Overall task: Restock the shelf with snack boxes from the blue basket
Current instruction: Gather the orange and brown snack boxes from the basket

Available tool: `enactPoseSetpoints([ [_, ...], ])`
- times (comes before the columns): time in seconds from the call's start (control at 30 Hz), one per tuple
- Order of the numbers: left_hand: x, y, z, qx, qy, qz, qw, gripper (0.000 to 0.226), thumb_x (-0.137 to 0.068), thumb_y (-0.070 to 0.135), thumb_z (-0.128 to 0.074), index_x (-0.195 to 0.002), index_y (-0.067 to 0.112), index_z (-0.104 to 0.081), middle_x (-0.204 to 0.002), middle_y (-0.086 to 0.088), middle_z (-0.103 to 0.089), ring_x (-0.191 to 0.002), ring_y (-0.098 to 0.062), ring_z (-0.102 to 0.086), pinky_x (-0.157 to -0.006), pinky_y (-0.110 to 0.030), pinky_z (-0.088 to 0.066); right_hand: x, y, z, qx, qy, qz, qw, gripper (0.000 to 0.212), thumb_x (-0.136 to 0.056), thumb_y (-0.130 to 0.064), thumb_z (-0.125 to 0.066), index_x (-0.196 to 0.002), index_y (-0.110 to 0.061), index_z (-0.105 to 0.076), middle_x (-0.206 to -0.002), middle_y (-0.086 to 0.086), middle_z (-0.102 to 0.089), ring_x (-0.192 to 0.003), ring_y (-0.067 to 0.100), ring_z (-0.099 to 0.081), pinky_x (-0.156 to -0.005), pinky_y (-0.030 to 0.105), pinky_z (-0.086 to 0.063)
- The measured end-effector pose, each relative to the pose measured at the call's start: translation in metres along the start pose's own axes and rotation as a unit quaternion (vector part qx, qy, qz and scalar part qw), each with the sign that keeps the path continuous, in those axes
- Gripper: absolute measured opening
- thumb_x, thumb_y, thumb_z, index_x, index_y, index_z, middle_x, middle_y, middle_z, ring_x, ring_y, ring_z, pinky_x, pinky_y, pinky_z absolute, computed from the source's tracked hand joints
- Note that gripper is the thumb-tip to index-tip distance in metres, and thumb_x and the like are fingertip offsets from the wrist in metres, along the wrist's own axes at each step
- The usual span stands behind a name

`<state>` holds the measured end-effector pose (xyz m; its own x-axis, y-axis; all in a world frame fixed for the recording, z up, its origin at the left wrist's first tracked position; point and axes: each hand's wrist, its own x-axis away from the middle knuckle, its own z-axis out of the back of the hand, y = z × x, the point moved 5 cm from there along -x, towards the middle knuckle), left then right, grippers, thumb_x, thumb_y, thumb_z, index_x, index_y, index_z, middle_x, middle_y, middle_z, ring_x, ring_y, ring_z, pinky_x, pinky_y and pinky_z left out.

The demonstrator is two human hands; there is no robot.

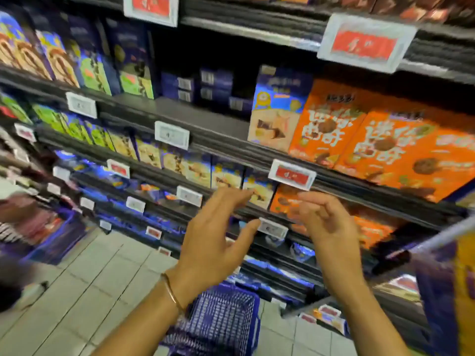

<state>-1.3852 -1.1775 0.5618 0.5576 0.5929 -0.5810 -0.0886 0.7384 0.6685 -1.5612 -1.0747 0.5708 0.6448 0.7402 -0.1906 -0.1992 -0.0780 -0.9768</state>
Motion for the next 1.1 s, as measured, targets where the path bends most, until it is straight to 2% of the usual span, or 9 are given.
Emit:
enactPoseSetpoints([
  [0.07,0.065,-0.065,-0.021,-0.014,-0.048,0.137,0.989,0.035,-0.102,0.03,-0.067,-0.135,0.019,-0.063,-0.122,0.006,-0.062,-0.111,-0.012,-0.065,-0.093,-0.035,-0.054,0.031,0.082,-0.021,0.025,-0.049,-0.141,0.988,0.01,-0.096,0.001,-0.061,-0.104,-0.002,-0.067,-0.096,0.024,-0.071,-0.082,0.032,-0.069,-0.076,0.047,-0.054],
  [0.17,0.16,-0.156,-0.039,-0.038,-0.112,0.344,0.931,0.034,-0.098,0.025,-0.072,-0.131,0.017,-0.066,-0.12,0.001,-0.067,-0.107,-0.019,-0.068,-0.094,-0.044,-0.056,0.087,0.188,-0.052,0.059,-0.101,-0.308,0.944,0.007,-0.097,-0.002,-0.061,-0.095,-0.004,-0.067,-0.094,0.027,-0.069,-0.079,0.03,-0.064,-0.072,0.041,-0.053],
  [0.3,0.258,-0.255,-0.069,-0.07,-0.227,0.46,0.855,0.044,-0.094,0.016,-0.069,-0.138,0.013,-0.061,-0.128,-0.014,-0.067,-0.116,-0.036,-0.066,-0.104,-0.045,-0.05,0.149,0.324,-0.094,0.04,-0.108,-0.494,0.862,0.017,-0.1,-0.008,-0.057,-0.084,-0.012,-0.058,-0.071,0.011,-0.062,-0.063,0.024,-0.06,-0.052,0.025,-0.046],
  [0.43,0.342,-0.355,-0.097,-0.076,-0.258,0.508,0.818,0.061,-0.092,0.011,-0.074,-0.15,0.016,-0.053,-0.136,-0.014,-0.066,-0.106,-0.03,-0.068,-0.09,-0.024,-0.044,0.189,0.464,-0.142,0.07,-0.153,-0.545,0.821,0.011,-0.099,-0.025,-0.061,-0.091,-0.017,-0.061,-0.094,0.008,-0.069,-0.077,0.016,-0.067,-0.059,0.024,-0.048],
  [0.57,0.412,-0.472,-0.139,-0.101,-0.281,0.505,0.81,0.042,-0.097,0.017,-0.072,-0.137,0.005,-0.064,-0.133,-0.021,-0.067,-0.124,-0.038,-0.063,-0.105,-0.04,-0.045,0.206,0.604,-0.193,0.072,-0.178,-0.575,0.795,0.021,-0.098,-0.034,-0.062,-0.106,-0.015,-0.065,-0.102,0.011,-0.071,-0.093,0.021,-0.07,-0.074,0.032,-0.05],
  [0.67,0.45,-0.549,-0.178,-0.157,-0.276,0.472,0.823,0.047,-0.101,0.026,-0.067,-0.142,0.004,-0.057,-0.143,-0.024,-0.054,-0.133,-0.044,-0.052,-0.111,-0.044,-0.041,0.201,0.711,-0.225,0.075,-0.169,-0.579,0.794,0.015,-0.101,-0.027,-0.057,-0.107,-0.015,-0.062,-0.091,0.003,-0.065,-0.078,0.016,-0.063,-0.06,0.023,-0.046],
  [0.8,0.486,-0.633,-0.224,-0.207,-0.185,0.481,0.832,0.055,-0.101,0.036,-0.065,-0.144,0.008,-0.048,-0.141,-0.021,-0.047,-0.128,-0.046,-0.053,-0.104,-0.055,-0.048,0.2,0.842,-0.271,0.045,-0.184,-0.596,0.781,0.041,-0.101,-0.036,-0.055,-0.132,-0.009,-0.056,-0.135,0.016,-0.059,-0.119,0.028,-0.057,-0.087,0.034,-0.042],
  [0.93,0.515,-0.666,-0.264,-0.277,-0.127,0.424,0.853,0.058,-0.097,0.028,-0.066,-0.147,0.003,-0.048,-0.144,-0.025,-0.049,-0.129,-0.045,-0.051,-0.101,-0.053,-0.051,0.213,0.916,-0.314,-0.018,-0.179,-0.618,0.765,0.051,-0.103,-0.046,-0.044,-0.145,-0.018,-0.046,-0.151,0.006,-0.046,-0.135,0.025,-0.048,-0.109,0.042,-0.039],
  [1.1,0.525,-0.681,-0.271,-0.348,-0.082,0.405,0.842,0.068,-0.08,0.017,-0.067,-0.145,0.002,-0.052,-0.141,-0.022,-0.053,-0.119,-0.045,-0.055,-0.093,-0.053,-0.054,0.23,0.955,-0.341,-0.094,-0.163,-0.645,0.741,0.061,-0.103,-0.054,-0.036,-0.149,-0.015,-0.04,-0.156,0.008,-0.041,-0.138,0.025,-0.044,-0.105,0.038,-0.039],
])
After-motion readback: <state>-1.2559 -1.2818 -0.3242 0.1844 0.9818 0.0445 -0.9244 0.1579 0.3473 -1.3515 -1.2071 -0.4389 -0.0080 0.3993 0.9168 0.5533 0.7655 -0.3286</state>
